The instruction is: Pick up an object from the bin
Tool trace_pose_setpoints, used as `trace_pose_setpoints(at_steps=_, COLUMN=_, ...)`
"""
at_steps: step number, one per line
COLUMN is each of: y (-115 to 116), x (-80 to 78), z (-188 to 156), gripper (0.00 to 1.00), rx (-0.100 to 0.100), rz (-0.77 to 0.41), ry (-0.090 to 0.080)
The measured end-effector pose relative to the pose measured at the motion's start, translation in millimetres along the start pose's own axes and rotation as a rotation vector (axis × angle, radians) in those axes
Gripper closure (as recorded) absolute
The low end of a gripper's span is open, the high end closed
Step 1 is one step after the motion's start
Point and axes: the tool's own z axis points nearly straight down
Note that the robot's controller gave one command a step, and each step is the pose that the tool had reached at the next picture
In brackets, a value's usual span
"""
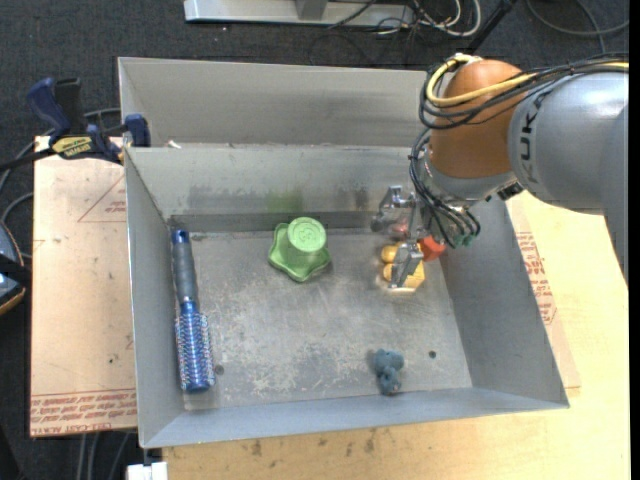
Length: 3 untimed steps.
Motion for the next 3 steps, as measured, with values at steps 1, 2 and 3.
trace_pose_setpoints(at_steps=1, y=-75.3, x=34.3, z=25.5, gripper=0.00, rx=0.002, rz=-0.400, ry=-0.001)
trace_pose_setpoints(at_steps=2, y=-56.5, x=28.6, z=34.3, gripper=0.00, rx=0.004, rz=-0.643, ry=-0.008)
trace_pose_setpoints(at_steps=3, y=-55.6, x=27.1, z=32.9, gripper=1.00, rx=0.004, rz=-0.642, ry=-0.013)
